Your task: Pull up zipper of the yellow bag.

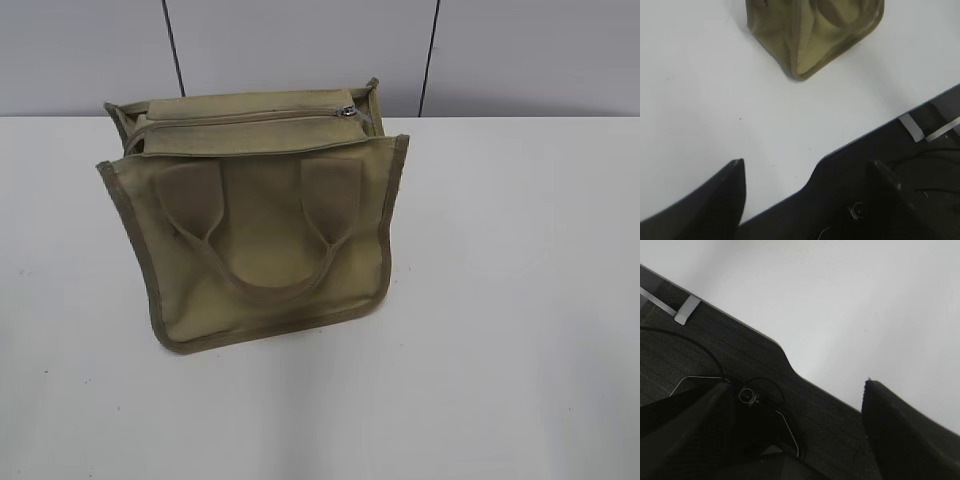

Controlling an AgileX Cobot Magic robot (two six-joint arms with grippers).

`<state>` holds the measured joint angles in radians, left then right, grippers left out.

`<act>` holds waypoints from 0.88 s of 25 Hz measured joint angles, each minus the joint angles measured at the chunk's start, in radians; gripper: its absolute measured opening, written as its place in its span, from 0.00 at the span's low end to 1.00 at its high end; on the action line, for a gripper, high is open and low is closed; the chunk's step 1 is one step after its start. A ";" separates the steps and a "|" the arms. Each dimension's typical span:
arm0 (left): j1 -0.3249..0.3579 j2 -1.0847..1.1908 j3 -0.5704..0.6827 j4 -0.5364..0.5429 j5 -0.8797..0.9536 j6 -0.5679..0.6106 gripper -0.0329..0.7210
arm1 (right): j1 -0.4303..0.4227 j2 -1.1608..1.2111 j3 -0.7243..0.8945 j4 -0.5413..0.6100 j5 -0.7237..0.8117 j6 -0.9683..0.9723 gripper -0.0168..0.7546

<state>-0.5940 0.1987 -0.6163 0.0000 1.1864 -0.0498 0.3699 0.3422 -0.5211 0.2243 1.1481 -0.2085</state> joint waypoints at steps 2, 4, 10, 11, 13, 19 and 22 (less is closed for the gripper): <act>0.000 -0.045 0.026 -0.012 -0.013 0.003 0.78 | 0.000 -0.036 0.020 -0.017 0.012 0.013 0.81; 0.000 -0.067 0.040 -0.033 -0.025 0.007 0.78 | 0.000 -0.047 0.021 -0.026 0.012 0.019 0.80; 0.000 -0.071 0.060 -0.047 -0.094 0.015 0.78 | 0.000 -0.049 0.051 -0.033 -0.033 0.024 0.78; 0.000 -0.071 0.070 -0.048 -0.110 0.017 0.78 | 0.000 -0.049 0.054 -0.033 -0.040 0.024 0.78; 0.000 -0.071 0.081 -0.048 -0.125 0.021 0.78 | 0.000 -0.049 0.056 -0.034 -0.048 0.025 0.78; 0.000 -0.071 0.083 -0.048 -0.133 0.022 0.78 | 0.000 -0.049 0.056 -0.034 -0.052 0.025 0.78; 0.000 -0.071 0.083 -0.048 -0.133 0.022 0.78 | 0.000 -0.049 0.056 -0.034 -0.053 0.025 0.78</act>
<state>-0.5940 0.1278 -0.5338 -0.0484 1.0536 -0.0282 0.3699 0.2934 -0.4652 0.1904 1.0950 -0.1835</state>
